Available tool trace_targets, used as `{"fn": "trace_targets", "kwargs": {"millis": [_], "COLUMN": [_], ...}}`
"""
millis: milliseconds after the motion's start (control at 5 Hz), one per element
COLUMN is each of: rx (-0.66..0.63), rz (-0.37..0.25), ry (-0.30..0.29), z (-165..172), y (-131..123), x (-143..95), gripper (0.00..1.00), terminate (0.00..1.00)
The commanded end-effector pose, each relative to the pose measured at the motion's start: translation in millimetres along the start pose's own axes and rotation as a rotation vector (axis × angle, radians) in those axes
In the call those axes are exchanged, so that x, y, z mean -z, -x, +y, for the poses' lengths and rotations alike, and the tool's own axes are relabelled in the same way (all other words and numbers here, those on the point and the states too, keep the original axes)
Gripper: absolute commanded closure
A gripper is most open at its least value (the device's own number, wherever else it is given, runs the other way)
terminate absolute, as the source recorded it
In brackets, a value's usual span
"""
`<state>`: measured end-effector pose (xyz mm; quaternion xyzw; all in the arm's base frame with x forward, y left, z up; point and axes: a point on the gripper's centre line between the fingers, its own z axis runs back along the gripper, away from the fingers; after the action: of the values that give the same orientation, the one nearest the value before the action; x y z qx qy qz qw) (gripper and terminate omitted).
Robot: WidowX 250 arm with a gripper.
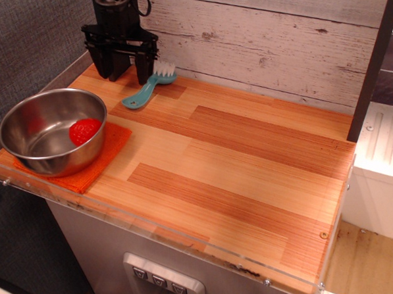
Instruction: Move the teal brush to the front right corner of the table.
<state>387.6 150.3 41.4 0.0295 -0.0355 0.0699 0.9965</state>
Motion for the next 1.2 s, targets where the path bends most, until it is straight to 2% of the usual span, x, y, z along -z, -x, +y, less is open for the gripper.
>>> {"fn": "trace_targets", "kwargs": {"millis": [0,600,800,1000], "rx": [0.057,0.05,0.047,0.055], "rz": [-0.039,0.044,0.046,0.031], "ry": [-0.013,-0.032,-0.023,-0.024], "z": [-17.1,-19.9,-20.4,-20.3], "y": [-4.7,-1.7,0.1,1.5], "x": [-8.2,21.5,24.1,18.5], "gripper": [0.0,0.0,1.0,1.0], "terminate": [0.0,0.0,0.0,0.0]}}
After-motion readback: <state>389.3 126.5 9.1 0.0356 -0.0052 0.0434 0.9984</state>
